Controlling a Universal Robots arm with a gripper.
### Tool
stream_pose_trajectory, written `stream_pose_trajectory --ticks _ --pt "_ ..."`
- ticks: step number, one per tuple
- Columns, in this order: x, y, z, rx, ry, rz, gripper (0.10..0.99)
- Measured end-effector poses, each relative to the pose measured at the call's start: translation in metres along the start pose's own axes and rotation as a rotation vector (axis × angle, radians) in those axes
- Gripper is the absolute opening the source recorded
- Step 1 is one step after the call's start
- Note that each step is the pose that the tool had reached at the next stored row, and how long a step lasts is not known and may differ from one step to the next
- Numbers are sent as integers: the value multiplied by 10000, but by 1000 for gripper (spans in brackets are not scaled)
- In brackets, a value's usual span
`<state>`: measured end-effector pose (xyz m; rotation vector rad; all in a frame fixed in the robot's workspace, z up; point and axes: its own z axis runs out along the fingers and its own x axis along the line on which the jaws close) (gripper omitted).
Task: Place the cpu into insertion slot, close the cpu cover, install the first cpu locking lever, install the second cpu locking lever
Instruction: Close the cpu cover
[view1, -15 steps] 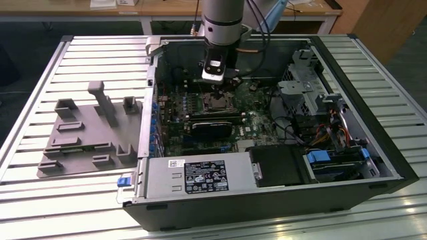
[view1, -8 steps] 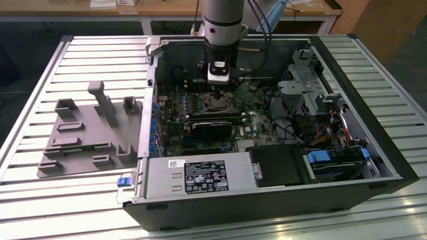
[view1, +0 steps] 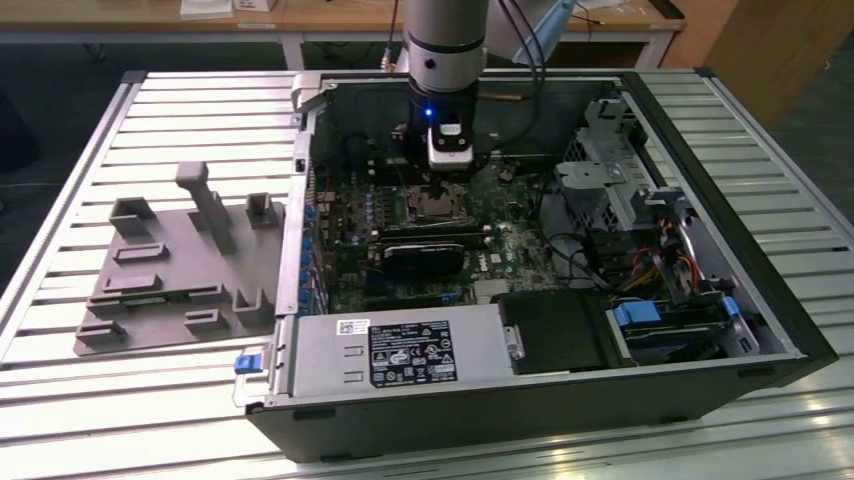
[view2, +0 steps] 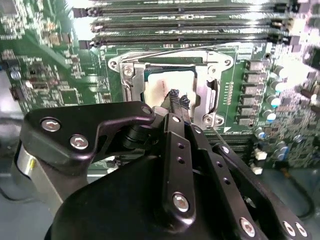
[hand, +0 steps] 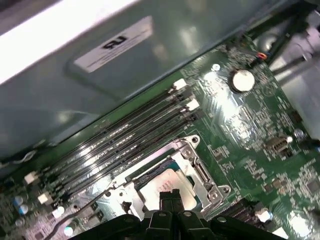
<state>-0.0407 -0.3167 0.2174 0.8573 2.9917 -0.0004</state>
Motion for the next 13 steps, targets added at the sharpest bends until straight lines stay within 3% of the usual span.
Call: stream_pose_trajectory --ticks 12,13 --pt "0 0 12 -62 17 -2174 106" --pt "0 0 14 -72 20 -2549 106"
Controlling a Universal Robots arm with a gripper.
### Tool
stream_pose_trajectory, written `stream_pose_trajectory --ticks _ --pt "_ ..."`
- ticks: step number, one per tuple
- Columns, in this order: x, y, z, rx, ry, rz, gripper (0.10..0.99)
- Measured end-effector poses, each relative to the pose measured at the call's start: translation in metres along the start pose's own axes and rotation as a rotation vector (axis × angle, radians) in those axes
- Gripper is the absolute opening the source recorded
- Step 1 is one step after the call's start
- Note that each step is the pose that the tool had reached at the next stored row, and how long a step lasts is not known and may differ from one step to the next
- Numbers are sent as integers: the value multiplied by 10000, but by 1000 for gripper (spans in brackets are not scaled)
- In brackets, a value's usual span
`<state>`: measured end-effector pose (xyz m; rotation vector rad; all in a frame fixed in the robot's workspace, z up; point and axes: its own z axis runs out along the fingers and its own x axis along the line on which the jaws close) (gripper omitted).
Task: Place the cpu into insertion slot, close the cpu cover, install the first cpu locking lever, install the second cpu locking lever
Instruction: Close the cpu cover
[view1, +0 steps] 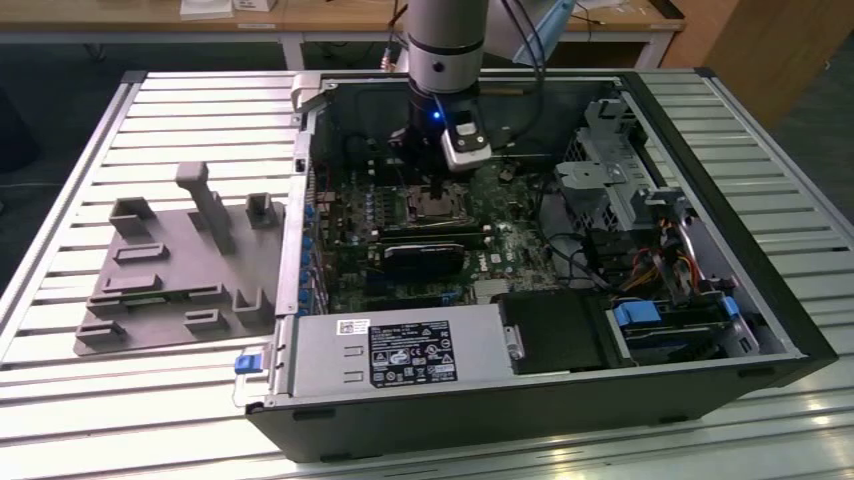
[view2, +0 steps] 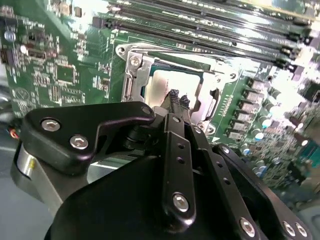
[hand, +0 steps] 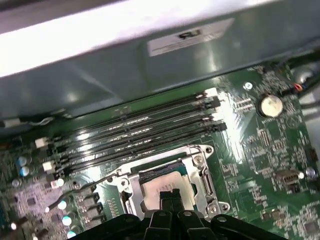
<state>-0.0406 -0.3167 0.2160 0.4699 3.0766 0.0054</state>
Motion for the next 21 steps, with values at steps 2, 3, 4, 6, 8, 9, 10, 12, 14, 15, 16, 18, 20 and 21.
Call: stream_pose_trajectory --ticks 2,3,4,6,8,9,10,12,14,15,16,18,20,21 --pt "0 0 2 -11 3 -359 106" --pt "0 0 5 -21 5 -719 106" --pt "0 0 11 -31 8 -1085 106" --pt "1 0 17 -41 11 -1445 106" --pt "1 0 25 -51 14 -1812 106" --pt "1 0 28 -56 16 -1976 106" --pt "1 0 31 -60 17 -2123 106" --pt "0 -4 36 -65 18 -2283 106" --pt "-3 -12 39 -74 20 -2351 106" --pt "-5 -20 41 -83 22 -2371 106" --pt "-9 -31 41 -90 23 -2382 106" --pt "-17 -58 43 -99 24 -2390 106" --pt "-25 -83 45 -106 26 -2392 106" --pt "-25 -84 45 -106 26 -2390 106"
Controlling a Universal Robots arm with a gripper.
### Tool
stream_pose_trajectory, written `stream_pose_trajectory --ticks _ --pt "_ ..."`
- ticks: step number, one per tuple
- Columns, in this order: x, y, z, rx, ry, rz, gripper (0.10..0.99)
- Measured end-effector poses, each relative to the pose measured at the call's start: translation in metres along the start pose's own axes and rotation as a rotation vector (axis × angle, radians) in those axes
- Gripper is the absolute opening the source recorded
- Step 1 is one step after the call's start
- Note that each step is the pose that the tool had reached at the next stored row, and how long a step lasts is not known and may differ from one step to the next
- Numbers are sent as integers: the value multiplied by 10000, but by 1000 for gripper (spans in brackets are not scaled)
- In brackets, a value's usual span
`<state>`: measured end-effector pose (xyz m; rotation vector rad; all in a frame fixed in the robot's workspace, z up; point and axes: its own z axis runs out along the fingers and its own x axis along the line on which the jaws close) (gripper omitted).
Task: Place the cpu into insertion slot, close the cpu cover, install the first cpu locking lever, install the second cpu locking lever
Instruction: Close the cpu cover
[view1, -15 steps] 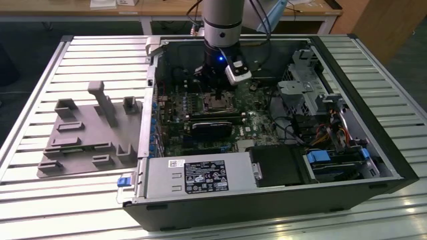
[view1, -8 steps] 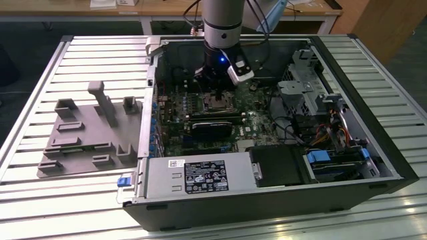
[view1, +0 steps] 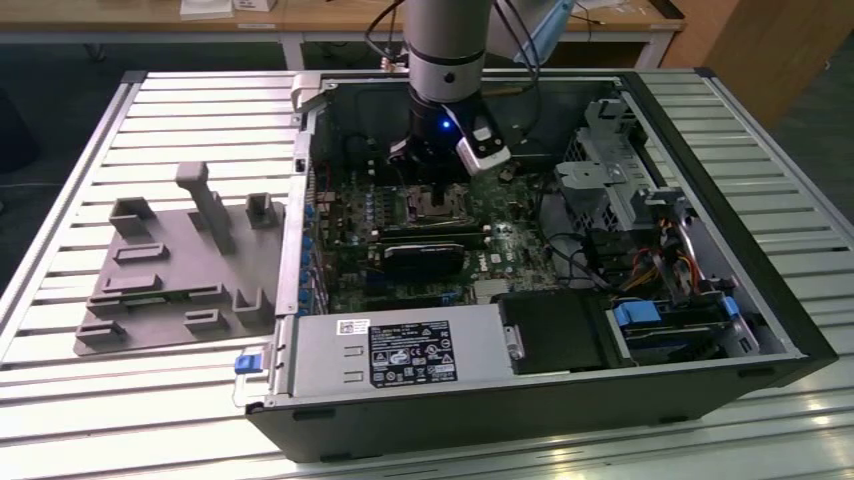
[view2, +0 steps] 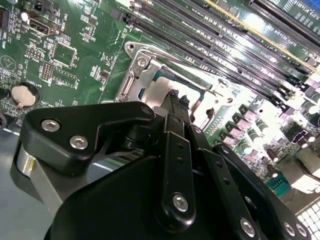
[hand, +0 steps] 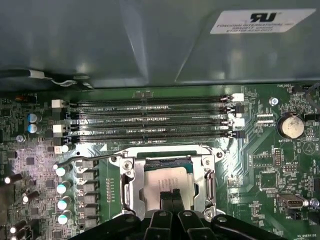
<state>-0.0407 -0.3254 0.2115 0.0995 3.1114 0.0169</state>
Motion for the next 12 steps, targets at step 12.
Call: stream_pose_trajectory --ticks 12 --pt "36 -3 5 -79 3 138 106"
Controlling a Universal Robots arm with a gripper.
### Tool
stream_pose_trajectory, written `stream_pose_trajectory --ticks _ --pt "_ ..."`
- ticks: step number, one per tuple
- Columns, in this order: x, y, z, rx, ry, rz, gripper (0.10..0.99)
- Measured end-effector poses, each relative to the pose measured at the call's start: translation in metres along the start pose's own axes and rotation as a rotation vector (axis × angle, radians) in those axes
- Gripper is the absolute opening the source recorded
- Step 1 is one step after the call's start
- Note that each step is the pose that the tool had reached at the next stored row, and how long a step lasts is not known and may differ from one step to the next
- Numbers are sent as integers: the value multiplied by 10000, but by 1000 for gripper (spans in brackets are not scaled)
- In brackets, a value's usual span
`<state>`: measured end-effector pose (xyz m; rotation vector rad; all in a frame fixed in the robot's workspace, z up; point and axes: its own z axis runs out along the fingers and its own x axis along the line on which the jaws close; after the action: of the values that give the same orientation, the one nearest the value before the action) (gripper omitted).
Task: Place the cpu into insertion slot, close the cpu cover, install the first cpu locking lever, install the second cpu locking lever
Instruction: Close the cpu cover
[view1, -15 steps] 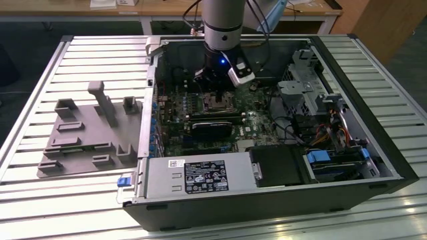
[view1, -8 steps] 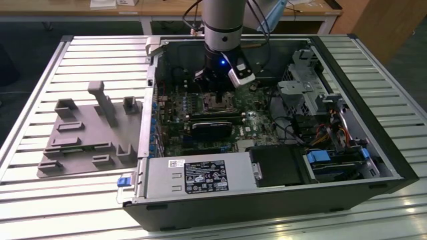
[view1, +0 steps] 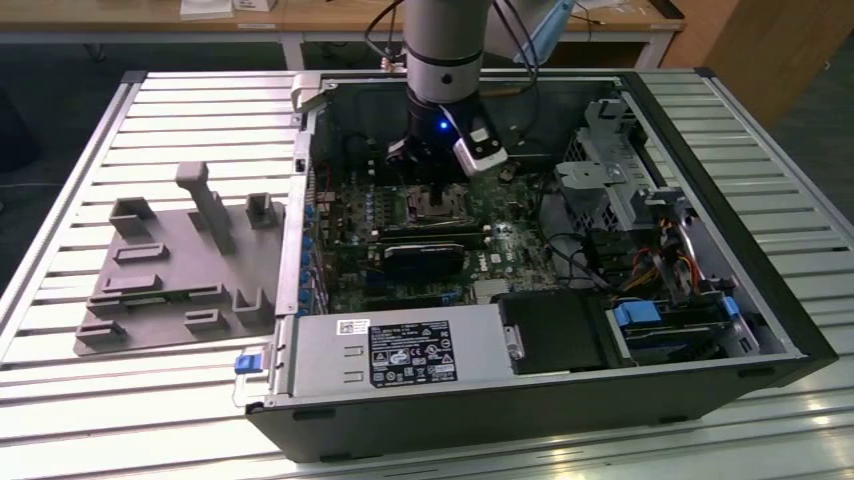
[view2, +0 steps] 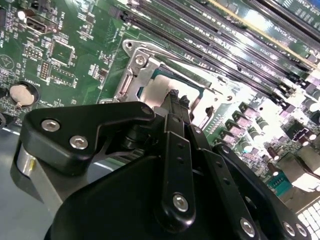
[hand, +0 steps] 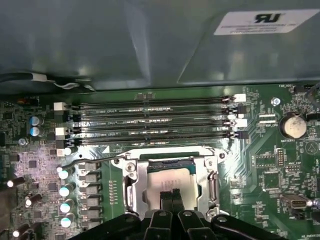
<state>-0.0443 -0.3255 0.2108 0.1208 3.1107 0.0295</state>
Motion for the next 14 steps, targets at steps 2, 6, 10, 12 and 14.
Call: stream_pose_trajectory --ticks 2,6,10,12,14 --pt "26 -2 2 -11 0 33 106" --pt "77 -6 12 -39 2 37 106" --pt "155 -13 23 -77 6 39 106" --pt "185 -15 33 -97 6 39 106" --pt "199 -16 47 -99 8 39 106"
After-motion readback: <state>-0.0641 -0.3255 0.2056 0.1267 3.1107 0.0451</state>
